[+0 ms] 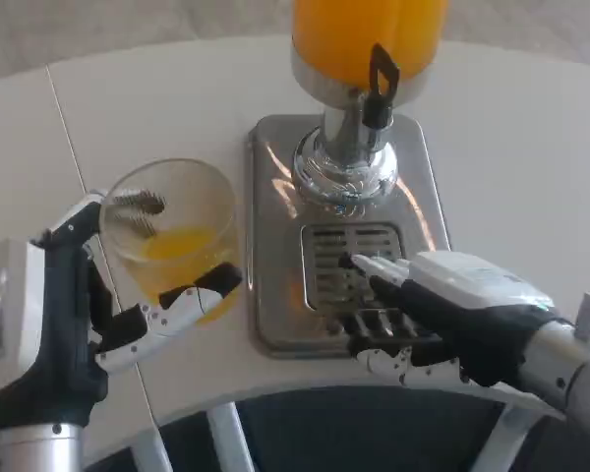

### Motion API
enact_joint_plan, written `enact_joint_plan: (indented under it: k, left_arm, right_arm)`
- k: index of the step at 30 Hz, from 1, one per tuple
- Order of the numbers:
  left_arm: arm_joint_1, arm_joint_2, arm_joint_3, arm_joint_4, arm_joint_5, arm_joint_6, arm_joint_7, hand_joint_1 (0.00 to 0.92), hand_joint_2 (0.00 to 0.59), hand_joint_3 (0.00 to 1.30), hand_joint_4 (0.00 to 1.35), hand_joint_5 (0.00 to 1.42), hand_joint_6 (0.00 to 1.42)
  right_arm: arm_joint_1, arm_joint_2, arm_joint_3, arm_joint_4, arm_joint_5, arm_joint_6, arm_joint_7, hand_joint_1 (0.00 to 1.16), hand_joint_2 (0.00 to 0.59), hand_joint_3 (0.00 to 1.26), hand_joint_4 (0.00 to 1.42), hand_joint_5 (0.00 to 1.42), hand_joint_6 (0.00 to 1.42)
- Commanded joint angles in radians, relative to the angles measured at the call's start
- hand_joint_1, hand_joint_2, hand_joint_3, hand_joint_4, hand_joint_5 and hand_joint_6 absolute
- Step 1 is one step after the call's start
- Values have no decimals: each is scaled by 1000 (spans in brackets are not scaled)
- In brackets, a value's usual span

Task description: Grasp the cup under the faucet to collect the drink, then remove the cup.

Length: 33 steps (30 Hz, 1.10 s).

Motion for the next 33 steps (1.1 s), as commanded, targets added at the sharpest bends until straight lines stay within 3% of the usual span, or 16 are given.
enact_joint_plan:
  k: [1, 16, 33]
  left_arm:
    - [85, -7, 40, -113, -20, -57, -27, 505, 73, 974, 1115, 1336, 1424]
    - [278, -38, 145, -304, -82, -138, -139, 504, 74, 972, 1115, 1336, 1424]
    - [310, -83, 151, -347, -70, -178, -193, 494, 82, 977, 1115, 1336, 1424]
  right_arm:
    - [-22, 16, 30, -23, -28, 5, 30, 390, 521, 0, 0, 0, 0]
    - [-62, 81, 120, -84, -131, 35, 152, 410, 531, 0, 0, 0, 0]
    - [-41, 121, 123, -138, -219, 45, 211, 422, 532, 0, 0, 0, 0]
